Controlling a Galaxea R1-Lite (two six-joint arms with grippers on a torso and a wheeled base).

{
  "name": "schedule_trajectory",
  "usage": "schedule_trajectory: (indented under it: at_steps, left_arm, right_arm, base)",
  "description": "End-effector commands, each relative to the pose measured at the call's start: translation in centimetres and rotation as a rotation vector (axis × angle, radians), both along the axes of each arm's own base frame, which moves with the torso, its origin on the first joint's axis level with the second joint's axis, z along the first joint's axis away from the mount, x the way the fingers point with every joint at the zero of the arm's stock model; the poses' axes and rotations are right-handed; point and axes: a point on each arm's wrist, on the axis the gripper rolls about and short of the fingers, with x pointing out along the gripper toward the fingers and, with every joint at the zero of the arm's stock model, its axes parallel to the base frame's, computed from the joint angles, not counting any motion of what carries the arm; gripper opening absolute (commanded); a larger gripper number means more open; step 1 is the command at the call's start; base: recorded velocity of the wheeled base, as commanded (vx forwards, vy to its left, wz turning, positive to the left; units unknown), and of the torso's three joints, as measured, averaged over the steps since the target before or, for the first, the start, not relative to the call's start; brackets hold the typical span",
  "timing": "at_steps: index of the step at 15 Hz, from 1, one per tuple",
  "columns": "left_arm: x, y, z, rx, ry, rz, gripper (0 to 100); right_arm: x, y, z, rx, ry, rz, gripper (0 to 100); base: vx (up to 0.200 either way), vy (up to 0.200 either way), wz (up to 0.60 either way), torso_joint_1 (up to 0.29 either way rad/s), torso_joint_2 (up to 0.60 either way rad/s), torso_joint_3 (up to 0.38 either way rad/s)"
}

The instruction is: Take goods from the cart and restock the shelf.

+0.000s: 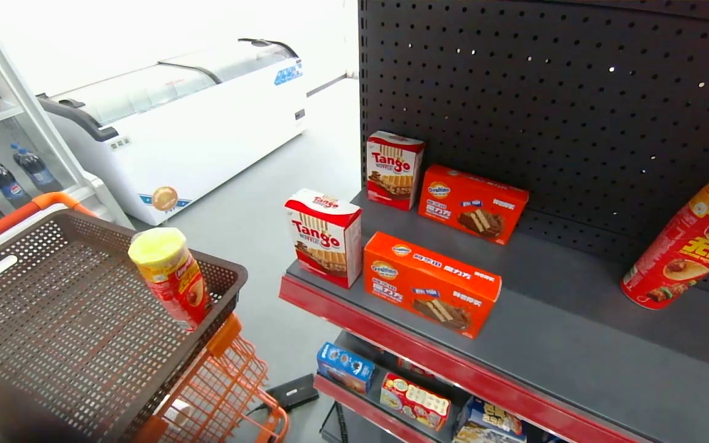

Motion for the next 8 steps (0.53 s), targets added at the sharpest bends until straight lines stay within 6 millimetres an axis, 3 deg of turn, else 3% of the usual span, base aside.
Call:
schedule_trajectory:
  at_steps: [1, 8]
  left_arm:
    - [5.5, 0.1, 2.8, -0.046, 0.264, 0.02, 100]
    - [13.4, 0.1, 1.5, -0.09, 0.461, -0.029, 100]
  right_arm:
    - [0.0, 0.0, 0.0, -0.001, 0.0, 0.0, 100]
    - [0.0, 0.0, 0.0, -0.001, 0.0, 0.0, 100]
  base:
    - [0.0, 0.0, 0.0, 0.0, 0.0, 0.0]
    - [0.0, 0.0, 0.0, 0.0, 0.0, 0.0]
